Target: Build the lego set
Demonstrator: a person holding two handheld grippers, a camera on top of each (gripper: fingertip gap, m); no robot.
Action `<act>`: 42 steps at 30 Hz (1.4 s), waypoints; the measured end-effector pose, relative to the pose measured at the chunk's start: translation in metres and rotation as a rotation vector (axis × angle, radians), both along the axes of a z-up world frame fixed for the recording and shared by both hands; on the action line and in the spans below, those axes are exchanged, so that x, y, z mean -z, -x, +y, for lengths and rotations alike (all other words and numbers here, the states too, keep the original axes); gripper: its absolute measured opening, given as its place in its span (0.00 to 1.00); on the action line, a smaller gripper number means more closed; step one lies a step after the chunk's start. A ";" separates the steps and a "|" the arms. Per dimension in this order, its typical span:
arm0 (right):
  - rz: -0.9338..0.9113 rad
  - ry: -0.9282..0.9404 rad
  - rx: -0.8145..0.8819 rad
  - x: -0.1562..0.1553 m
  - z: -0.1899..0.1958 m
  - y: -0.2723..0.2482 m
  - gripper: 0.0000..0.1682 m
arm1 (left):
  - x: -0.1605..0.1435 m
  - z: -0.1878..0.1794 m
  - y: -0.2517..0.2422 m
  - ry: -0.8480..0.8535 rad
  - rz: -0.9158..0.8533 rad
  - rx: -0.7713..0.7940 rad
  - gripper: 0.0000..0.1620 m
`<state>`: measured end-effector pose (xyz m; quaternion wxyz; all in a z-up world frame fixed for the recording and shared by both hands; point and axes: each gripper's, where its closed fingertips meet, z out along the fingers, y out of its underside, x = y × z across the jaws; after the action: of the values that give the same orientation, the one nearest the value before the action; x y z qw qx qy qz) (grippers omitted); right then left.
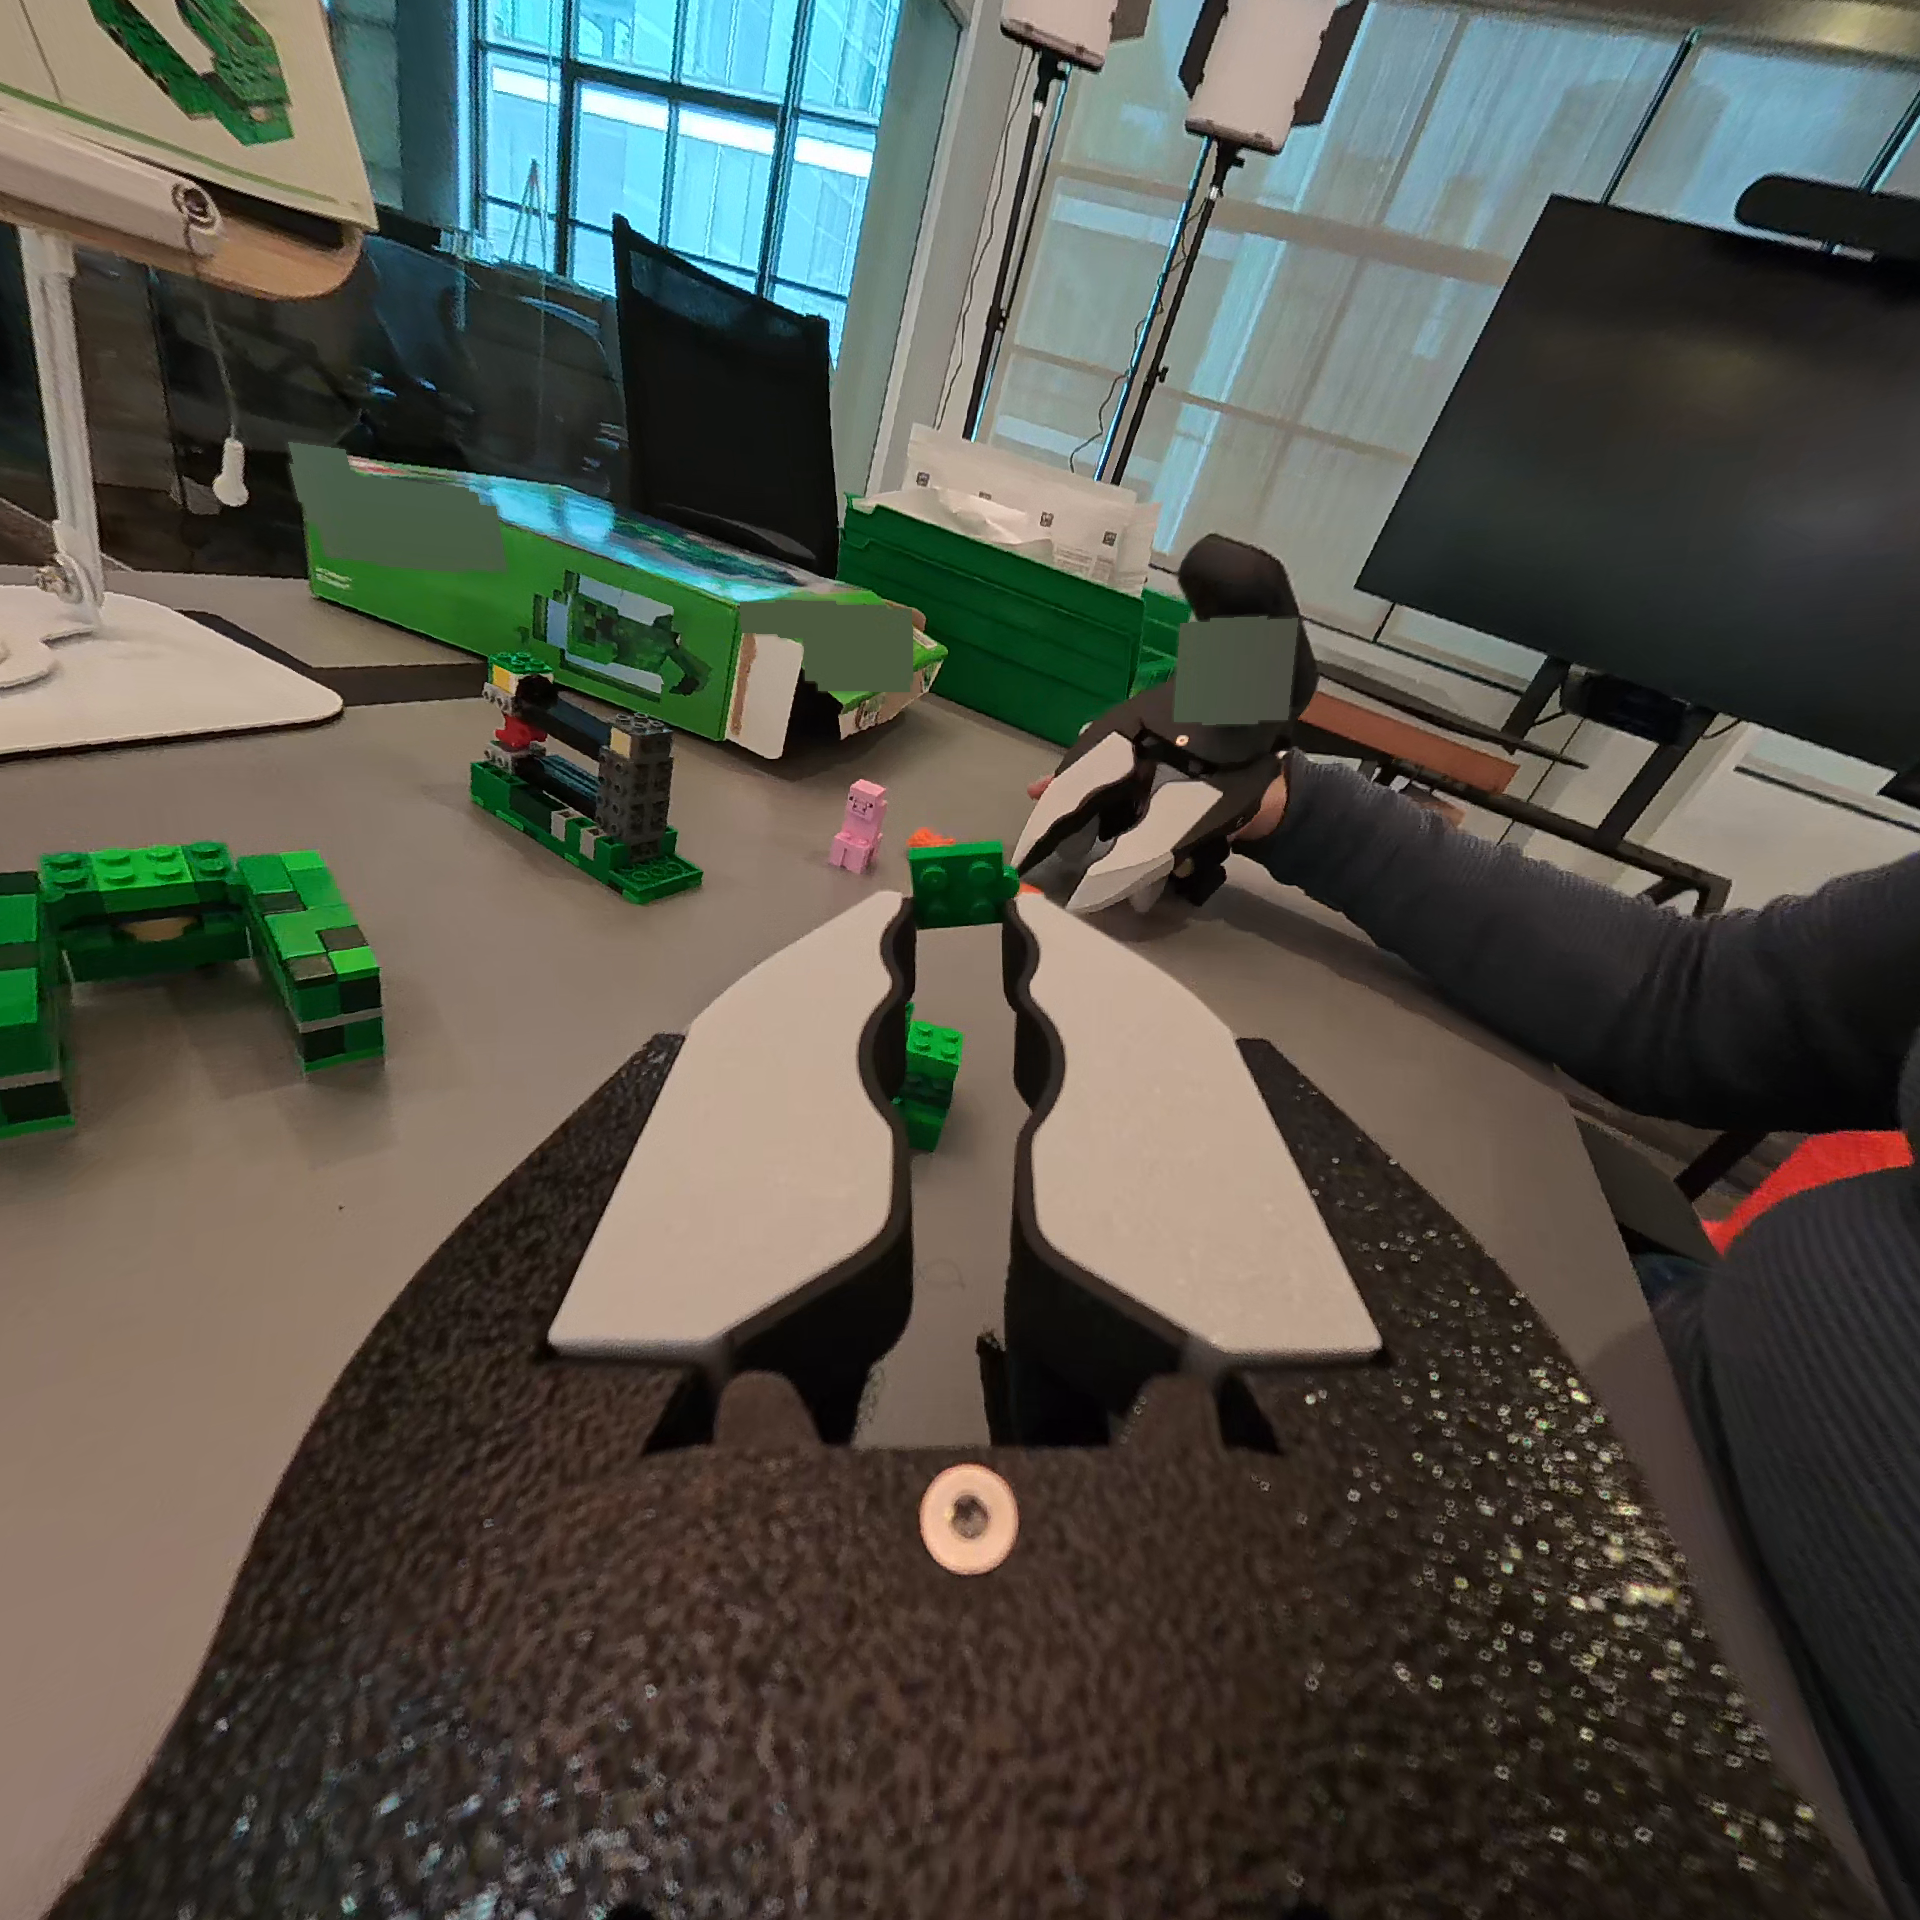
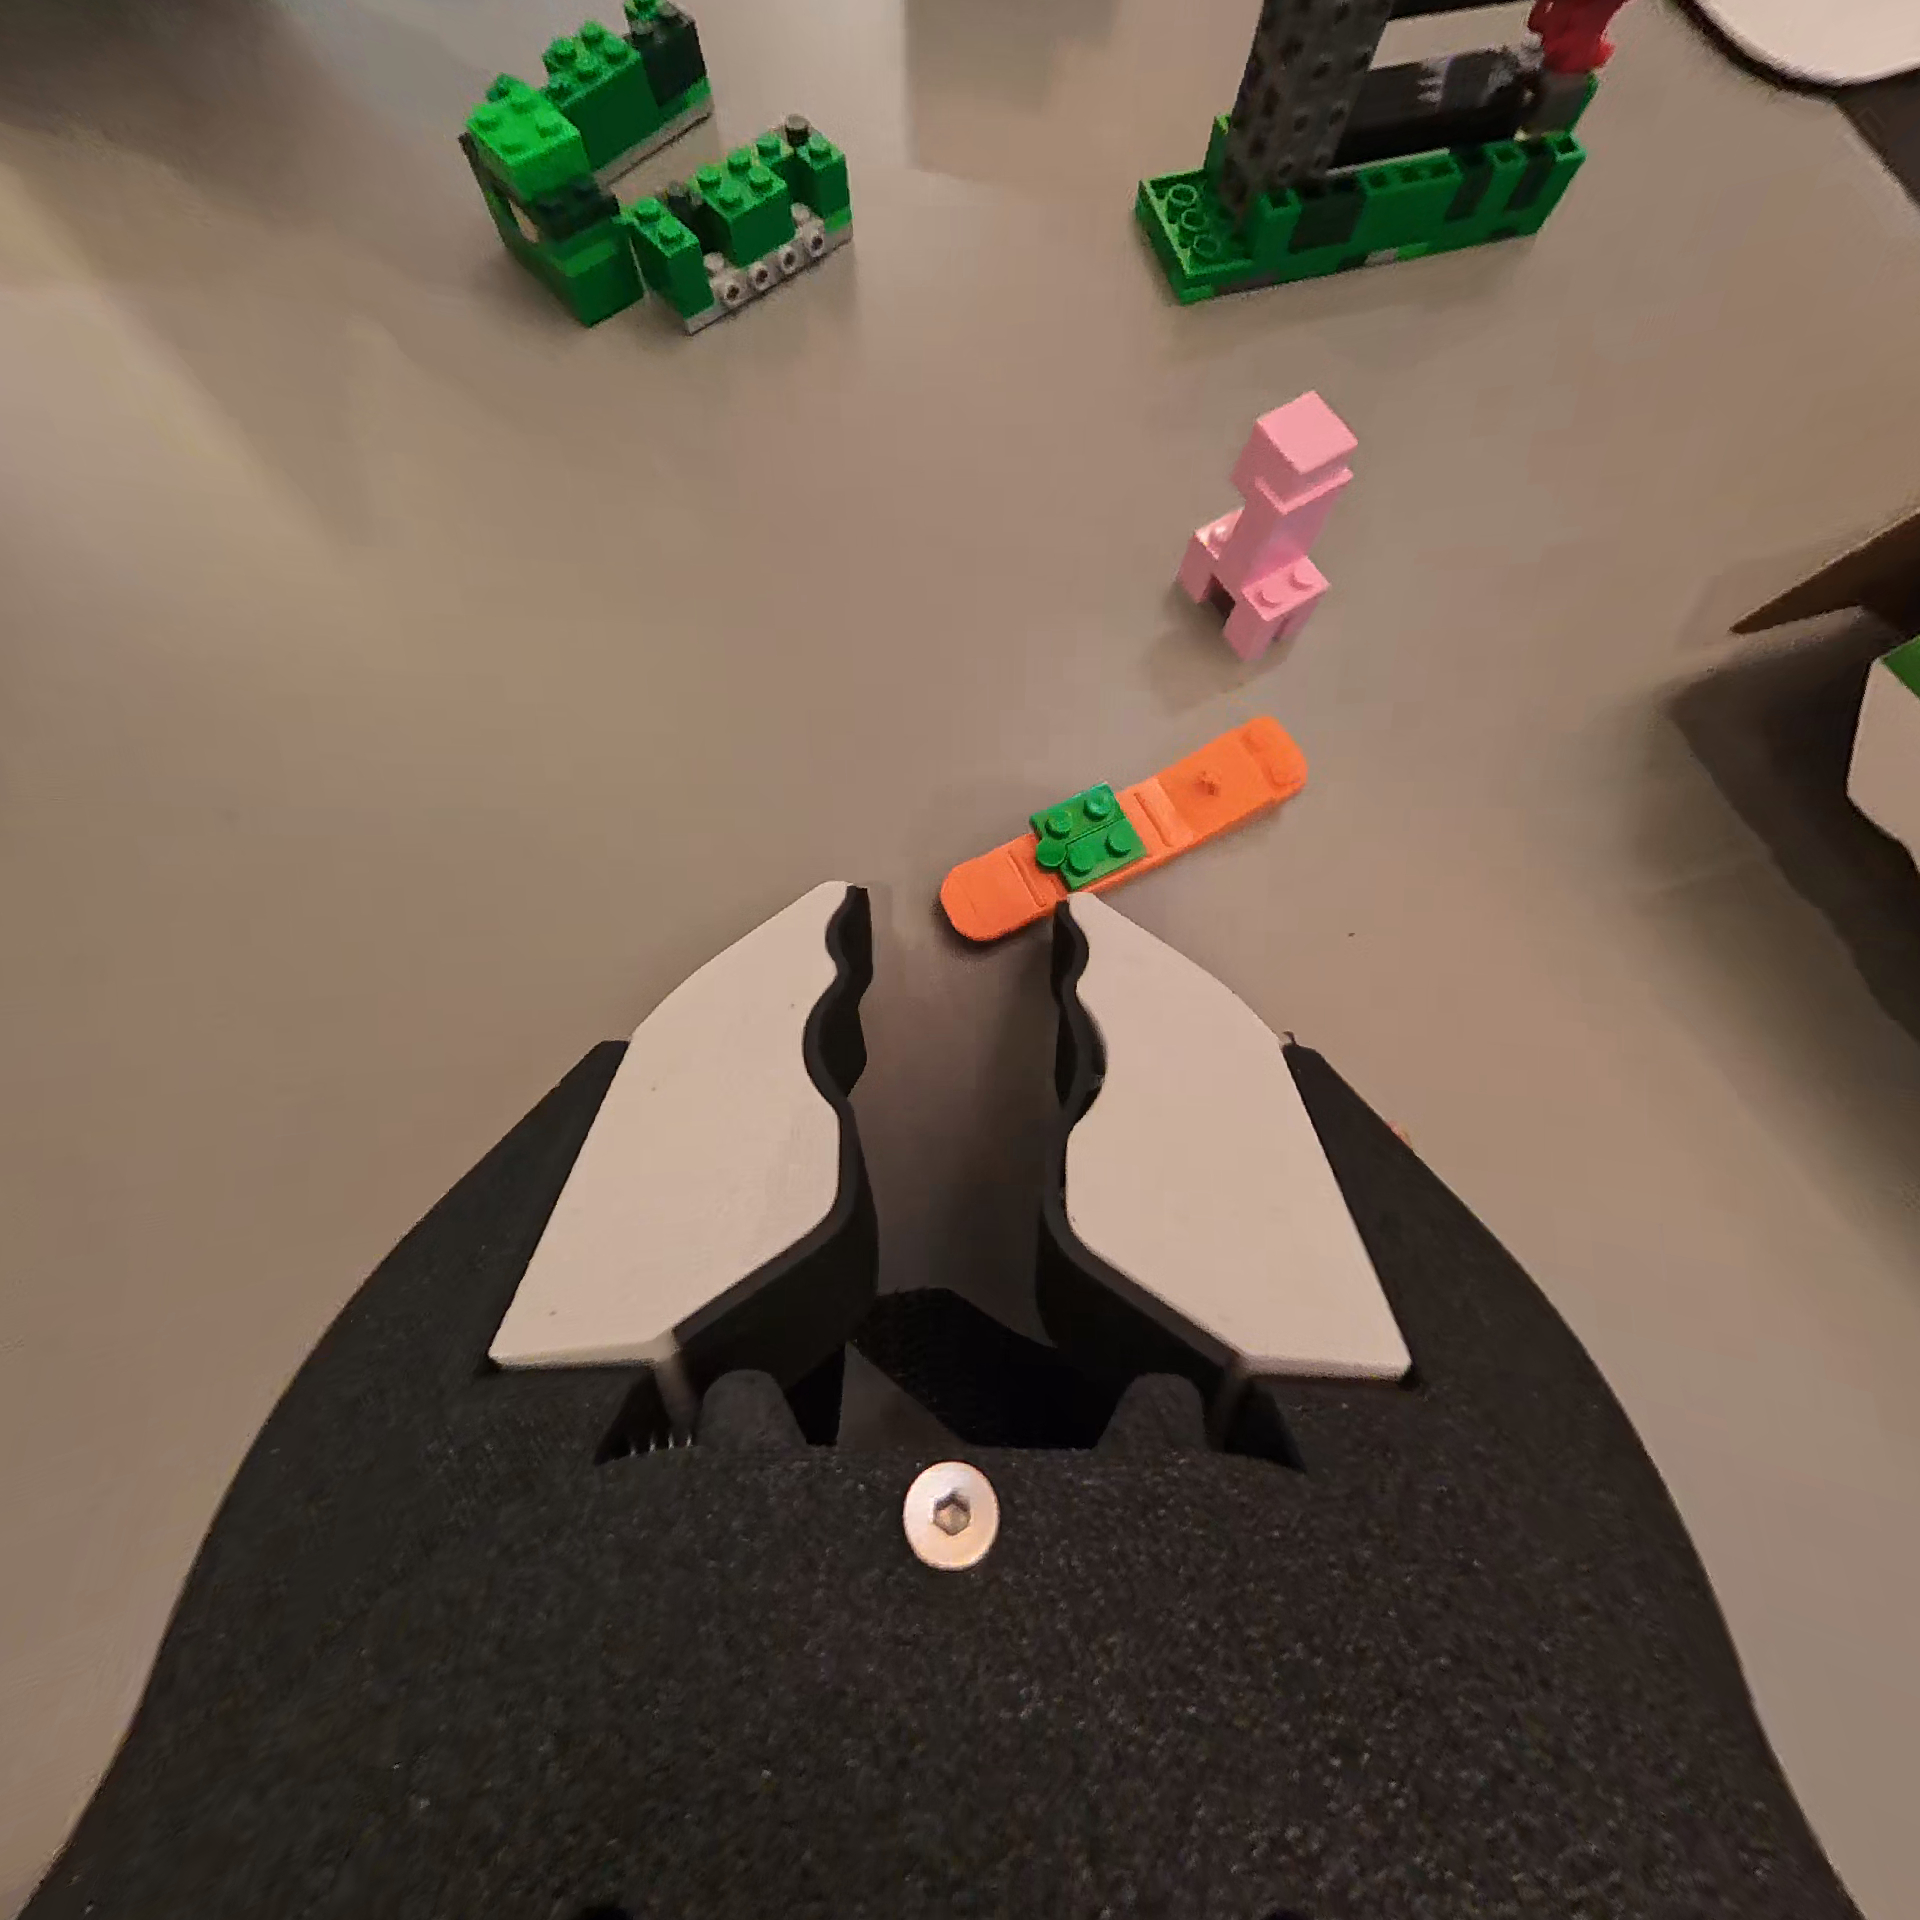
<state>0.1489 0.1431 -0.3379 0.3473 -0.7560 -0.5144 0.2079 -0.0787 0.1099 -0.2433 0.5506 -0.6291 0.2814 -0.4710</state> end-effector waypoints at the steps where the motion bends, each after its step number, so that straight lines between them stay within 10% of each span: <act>1: 0.005 -0.017 0.005 -0.002 0.000 0.001 0.19 | 0.000 0.000 -0.001 -0.004 0.008 0.000 0.09; 10: 0.111 -0.141 0.106 -0.020 0.013 -0.007 0.15 | -0.003 0.001 0.004 0.006 -0.037 -0.006 0.09; 24: 0.076 -0.153 0.731 -0.022 0.018 -0.010 0.07 | -0.002 -0.004 -0.001 -0.014 -0.007 0.018 0.09; 42: -0.041 -0.123 0.797 -0.004 0.032 -0.001 0.11 | -0.001 -0.005 -0.001 -0.006 -0.005 0.033 0.09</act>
<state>0.1502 0.1753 -0.3343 0.4350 -0.8780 -0.1994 0.0105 -0.0773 0.1050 -0.2424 0.5454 -0.6216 0.2916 -0.4807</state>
